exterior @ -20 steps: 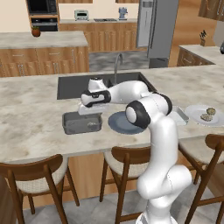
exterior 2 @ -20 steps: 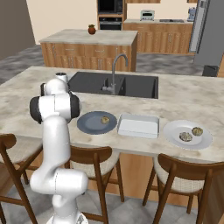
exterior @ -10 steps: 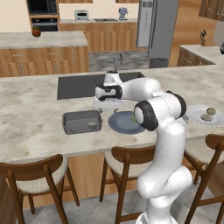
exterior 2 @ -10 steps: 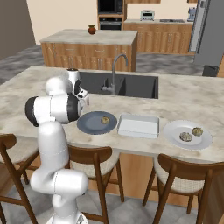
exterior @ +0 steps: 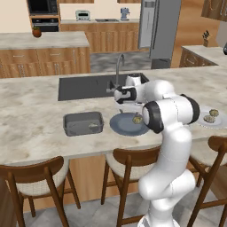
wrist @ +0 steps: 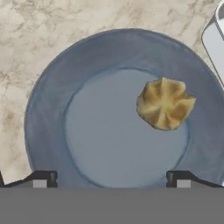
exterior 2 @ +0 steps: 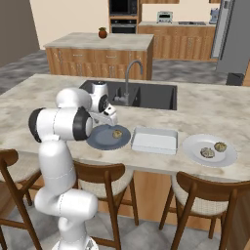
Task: Place two dumplings into each of the tupperware containers and then place the containers in the fridge.
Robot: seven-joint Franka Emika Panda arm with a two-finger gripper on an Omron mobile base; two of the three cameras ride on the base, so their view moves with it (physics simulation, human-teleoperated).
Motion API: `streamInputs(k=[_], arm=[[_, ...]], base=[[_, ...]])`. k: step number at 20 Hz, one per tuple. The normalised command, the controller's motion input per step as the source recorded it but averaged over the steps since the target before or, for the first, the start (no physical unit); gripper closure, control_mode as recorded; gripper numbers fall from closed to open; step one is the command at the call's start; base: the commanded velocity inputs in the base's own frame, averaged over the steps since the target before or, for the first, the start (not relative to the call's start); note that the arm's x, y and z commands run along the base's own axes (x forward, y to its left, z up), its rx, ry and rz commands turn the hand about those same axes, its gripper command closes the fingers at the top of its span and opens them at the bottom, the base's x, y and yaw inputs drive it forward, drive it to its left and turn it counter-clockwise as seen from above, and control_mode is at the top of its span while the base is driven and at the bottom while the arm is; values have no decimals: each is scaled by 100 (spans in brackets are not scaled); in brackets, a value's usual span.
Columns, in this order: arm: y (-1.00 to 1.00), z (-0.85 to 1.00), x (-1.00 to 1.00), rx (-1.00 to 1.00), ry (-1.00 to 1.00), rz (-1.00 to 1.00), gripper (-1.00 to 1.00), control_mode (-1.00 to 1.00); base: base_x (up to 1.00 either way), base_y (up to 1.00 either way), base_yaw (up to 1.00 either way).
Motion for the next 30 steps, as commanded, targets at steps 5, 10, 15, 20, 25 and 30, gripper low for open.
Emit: streamInputs(k=[5,10,15,20,25,30], arm=[[-24,-8,0,-1,1,-6,-100,-100],[-29,-33,2,0,1,0,-100,-100],[-40,-11,3,0,3,0,-100,-100],[-10,-23,23,0,1,0,-100,-100],[0,-24,39,0,0,0,-100,-100],[0,-33,2,0,2,0,100,-100]], base=[[0,0,0],[0,0,0],[0,0,0],[0,0,0],[0,0,0],[0,0,0]])
